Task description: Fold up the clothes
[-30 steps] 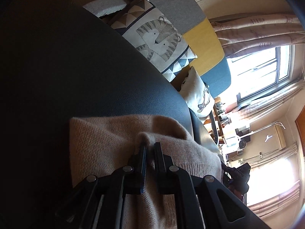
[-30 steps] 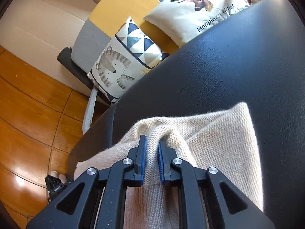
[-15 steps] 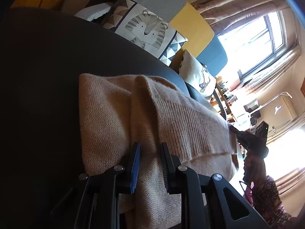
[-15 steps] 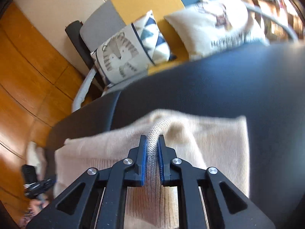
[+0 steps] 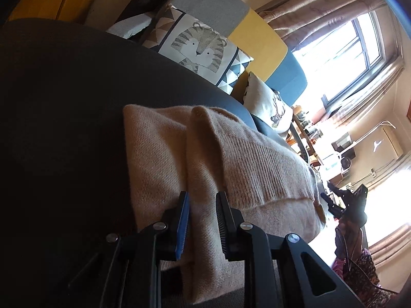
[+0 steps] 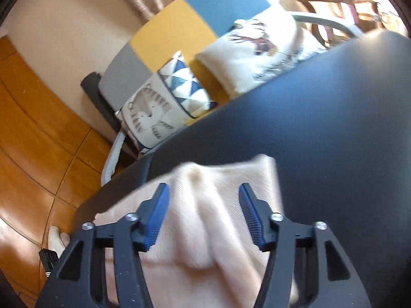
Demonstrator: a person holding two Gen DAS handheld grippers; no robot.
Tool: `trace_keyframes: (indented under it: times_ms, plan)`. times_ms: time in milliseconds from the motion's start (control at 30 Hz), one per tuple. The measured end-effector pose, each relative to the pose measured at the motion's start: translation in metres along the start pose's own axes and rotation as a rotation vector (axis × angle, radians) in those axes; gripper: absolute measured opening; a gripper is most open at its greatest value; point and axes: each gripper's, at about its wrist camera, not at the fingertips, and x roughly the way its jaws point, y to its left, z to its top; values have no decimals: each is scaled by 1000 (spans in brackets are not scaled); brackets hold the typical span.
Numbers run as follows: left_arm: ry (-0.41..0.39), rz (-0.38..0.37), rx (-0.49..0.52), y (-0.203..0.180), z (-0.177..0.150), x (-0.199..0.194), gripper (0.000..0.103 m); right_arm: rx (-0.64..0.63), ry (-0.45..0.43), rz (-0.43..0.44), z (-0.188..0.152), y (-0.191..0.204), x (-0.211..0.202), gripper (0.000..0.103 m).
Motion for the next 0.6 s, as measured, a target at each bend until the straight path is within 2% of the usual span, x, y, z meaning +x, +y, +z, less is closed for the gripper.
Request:
trace_keyframes:
  times_ms: [67,133,300,433,467,500,533,567,600]
  plan:
    - [19,-31,-19,4,-10,-4,23,3,71,-20,-12,-11,-7,60]
    - [38,-60,5,-1,-19,-5,24,-6,127,-26,-24,-17,-8,60]
    - [64,-121,91,-16,-39,-3,28,-17,112,-8,-46,-20,-6,60]
    - [58,-74,164,-22,-46,5,29,-86,92,-65,-55,-12,-3,60]
    - [67,-50,195,-26,-46,7,27,-114,93,-88,-57,-9,-3,57]
    - [80,-24,226,-30,-46,8,27,-150,99,-130,-60,-5,-2,52]
    - [99,7,259,-35,-45,9,24,-190,106,-177,-62,-1,0,41]
    - [118,38,291,-39,-44,10,17,-220,112,-209,-64,2,-2,34]
    - [137,65,326,-43,-43,10,15,-231,124,-211,-66,4,-2,32]
